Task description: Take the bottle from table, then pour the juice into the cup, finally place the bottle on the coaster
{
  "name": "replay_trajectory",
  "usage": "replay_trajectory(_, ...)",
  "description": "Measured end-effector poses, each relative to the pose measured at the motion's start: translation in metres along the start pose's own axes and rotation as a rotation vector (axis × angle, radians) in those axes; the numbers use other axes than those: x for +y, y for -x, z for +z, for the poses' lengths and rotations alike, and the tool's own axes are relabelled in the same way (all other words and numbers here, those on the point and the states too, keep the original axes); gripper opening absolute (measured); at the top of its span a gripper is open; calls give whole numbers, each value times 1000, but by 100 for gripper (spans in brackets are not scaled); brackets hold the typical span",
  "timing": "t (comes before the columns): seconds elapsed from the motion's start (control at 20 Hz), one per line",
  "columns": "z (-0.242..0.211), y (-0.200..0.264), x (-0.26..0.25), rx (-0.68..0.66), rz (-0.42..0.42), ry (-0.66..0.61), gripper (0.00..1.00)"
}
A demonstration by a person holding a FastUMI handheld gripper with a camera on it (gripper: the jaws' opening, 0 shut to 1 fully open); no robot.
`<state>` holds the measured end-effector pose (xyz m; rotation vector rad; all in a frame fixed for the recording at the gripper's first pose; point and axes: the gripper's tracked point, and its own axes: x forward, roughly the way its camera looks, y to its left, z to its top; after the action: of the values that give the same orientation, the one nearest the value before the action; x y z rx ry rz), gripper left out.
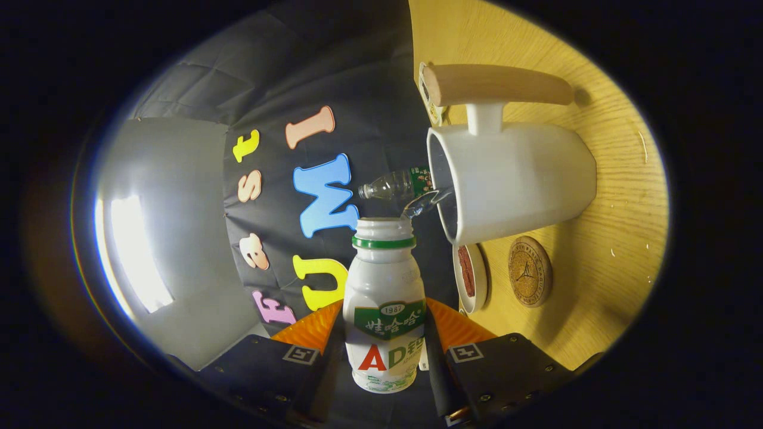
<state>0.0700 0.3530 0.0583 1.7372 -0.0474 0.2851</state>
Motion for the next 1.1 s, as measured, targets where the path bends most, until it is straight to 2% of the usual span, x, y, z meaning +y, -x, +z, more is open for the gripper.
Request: replay_trajectory(1.1,7,1,10,-59,42,-101,64)
